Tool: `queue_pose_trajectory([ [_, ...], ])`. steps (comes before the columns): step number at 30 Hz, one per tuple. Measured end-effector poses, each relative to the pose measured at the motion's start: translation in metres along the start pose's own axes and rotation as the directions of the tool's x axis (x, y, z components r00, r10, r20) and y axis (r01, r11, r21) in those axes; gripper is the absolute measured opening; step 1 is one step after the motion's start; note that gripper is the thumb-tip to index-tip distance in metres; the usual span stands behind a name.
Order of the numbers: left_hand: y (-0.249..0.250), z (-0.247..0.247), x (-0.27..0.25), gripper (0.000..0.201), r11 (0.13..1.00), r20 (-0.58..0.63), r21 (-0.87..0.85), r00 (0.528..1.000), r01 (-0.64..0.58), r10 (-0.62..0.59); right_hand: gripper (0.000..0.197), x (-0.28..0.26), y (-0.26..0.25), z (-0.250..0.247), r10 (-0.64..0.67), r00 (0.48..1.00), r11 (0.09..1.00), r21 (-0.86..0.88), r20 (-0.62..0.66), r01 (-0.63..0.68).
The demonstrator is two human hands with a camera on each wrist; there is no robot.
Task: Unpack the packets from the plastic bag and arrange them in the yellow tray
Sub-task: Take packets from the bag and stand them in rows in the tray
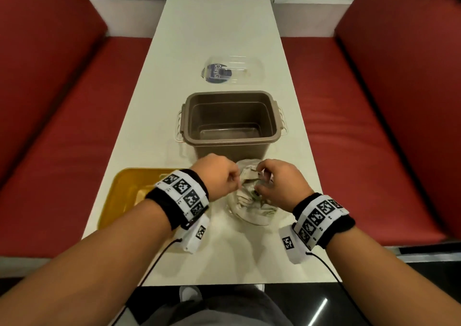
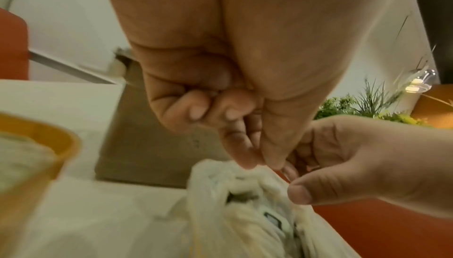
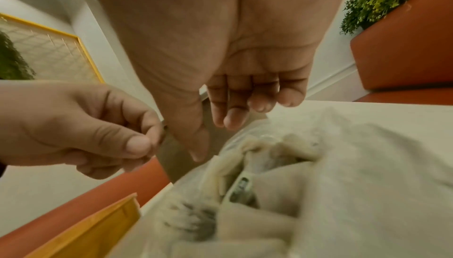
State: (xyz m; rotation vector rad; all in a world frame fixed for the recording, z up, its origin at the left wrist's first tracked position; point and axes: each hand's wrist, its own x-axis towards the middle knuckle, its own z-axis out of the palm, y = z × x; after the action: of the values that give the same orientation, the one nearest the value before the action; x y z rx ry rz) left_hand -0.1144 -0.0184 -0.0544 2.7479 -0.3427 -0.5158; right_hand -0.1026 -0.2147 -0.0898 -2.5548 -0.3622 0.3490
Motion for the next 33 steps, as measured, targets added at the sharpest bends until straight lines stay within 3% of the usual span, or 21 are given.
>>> queue_pose_trajectory([
  [4,0.031,0.034,0.025,0.019,0.998,0.035,0.023,0.998,0.053,-0.053,0.062,-0.003,0.03,0.002,0.002,0.995,1.0,0.027,0.102,-0.005],
  [10,0.049,0.068,0.041,0.034,0.957,0.015,0.171,0.971,0.232,-0.238,0.076,-0.005,0.053,0.012,-0.025,0.987,0.999,0.052,0.158,0.017],
  [12,0.049,0.068,0.043,0.032,0.948,0.003,0.145,0.958,0.283,-0.286,0.076,-0.004,0.057,0.011,-0.044,0.985,0.998,0.055,0.167,0.036],
  [15,0.045,0.061,0.042,0.007,0.948,-0.035,0.039,0.948,0.317,-0.316,0.074,-0.002,0.062,0.009,-0.078,0.982,0.996,0.064,0.174,0.068],
  [16,0.043,0.059,0.042,0.007,0.946,-0.049,0.013,0.945,0.323,-0.322,0.074,-0.001,0.063,0.008,-0.084,0.98,0.995,0.069,0.18,0.072],
  [19,0.037,0.055,0.041,0.007,0.949,-0.057,-0.051,0.947,0.312,-0.315,0.074,0.002,0.066,0.006,-0.087,0.975,0.994,0.09,0.204,0.069],
  [24,0.045,0.061,0.042,0.03,0.947,0.031,0.131,0.953,0.294,-0.3,0.079,0.006,0.069,0.003,-0.1,0.969,0.991,0.107,0.227,0.077],
  [28,0.046,0.051,0.042,0.017,0.95,-0.002,0.041,0.95,0.311,-0.311,0.074,0.01,0.068,-0.004,-0.112,0.964,0.99,0.107,0.241,0.089],
  [33,0.054,0.021,0.038,0.016,0.993,-0.118,-0.028,0.986,0.117,-0.12,0.058,0.015,0.059,-0.021,-0.184,0.971,0.977,0.14,0.152,0.163],
])
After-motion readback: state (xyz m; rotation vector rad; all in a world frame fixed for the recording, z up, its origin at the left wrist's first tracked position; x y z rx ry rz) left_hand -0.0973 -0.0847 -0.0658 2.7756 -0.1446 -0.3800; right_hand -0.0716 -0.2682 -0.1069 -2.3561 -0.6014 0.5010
